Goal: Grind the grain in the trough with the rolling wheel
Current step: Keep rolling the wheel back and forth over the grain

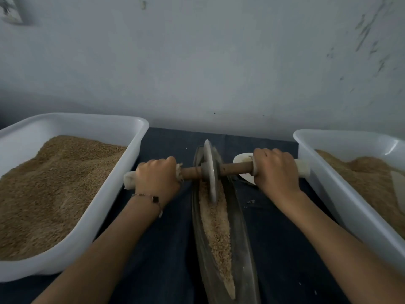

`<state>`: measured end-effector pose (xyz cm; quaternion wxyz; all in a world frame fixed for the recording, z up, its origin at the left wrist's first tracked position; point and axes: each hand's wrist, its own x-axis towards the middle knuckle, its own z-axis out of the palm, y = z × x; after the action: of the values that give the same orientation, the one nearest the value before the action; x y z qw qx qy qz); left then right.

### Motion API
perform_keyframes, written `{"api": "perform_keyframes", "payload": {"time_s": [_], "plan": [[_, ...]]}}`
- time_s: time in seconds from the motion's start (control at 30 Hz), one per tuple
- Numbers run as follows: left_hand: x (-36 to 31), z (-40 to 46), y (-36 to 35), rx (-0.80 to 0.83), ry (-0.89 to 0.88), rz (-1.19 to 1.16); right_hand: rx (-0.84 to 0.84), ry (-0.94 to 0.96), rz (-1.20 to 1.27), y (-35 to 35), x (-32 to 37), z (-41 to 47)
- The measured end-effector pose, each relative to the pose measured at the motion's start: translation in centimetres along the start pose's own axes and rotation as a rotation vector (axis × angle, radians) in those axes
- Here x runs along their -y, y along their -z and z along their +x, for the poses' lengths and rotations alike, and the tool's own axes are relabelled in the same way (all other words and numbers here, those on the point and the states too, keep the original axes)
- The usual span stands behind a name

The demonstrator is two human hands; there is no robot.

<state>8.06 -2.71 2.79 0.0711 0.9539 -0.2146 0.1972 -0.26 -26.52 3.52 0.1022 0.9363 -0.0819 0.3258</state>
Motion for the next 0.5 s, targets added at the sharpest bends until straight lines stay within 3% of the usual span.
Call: {"api": "perform_keyframes", "payload": {"time_s": [0.33, 0.5], "plan": [[-0.4, -11.1, 4.4, -0.168, -0.257, -0.040, -0.070, 0.078, 0.137, 6.1, -0.7, -10.7], [-0.2, -11.7, 3.8, -0.198, -0.263, -0.064, -0.033, 0.089, 0.125, 7.5, -0.3, -10.8]]}}
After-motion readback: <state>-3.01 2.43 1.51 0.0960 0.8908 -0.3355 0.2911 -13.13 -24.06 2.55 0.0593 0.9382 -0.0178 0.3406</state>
